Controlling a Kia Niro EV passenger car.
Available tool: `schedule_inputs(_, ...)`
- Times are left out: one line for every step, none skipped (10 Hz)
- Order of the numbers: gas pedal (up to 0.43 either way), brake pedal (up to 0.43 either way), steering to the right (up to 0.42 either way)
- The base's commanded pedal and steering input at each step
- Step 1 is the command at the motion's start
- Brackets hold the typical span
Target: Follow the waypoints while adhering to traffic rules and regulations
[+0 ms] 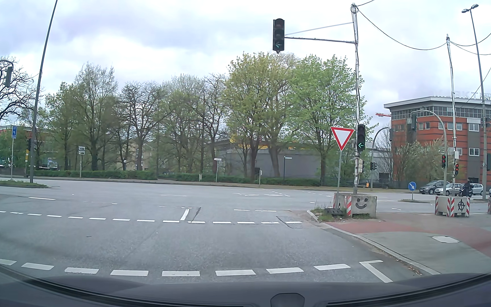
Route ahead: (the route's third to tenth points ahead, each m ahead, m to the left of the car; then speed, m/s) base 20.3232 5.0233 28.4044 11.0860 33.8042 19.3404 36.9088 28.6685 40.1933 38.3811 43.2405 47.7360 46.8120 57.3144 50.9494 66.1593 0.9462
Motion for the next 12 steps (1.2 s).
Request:
schedule_inputs(0.169,0.006,-0.008)
schedule_inputs(0.169,0.006,-0.008)
schedule_inputs(0.169,0.006,-0.008)
schedule_inputs(0.169,0.0,-0.009)
schedule_inputs(0.169,0.006,-0.014)
schedule_inputs(0.169,0.006,-0.021)
schedule_inputs(0.169,0.0,-0.027)
schedule_inputs(0.169,0.006,-0.028)
schedule_inputs(0.177,0.006,-0.028)
schedule_inputs(0.177,0.0,-0.029)
schedule_inputs(0.177,0.006,-0.031)
schedule_inputs(0.177,0.006,-0.034)
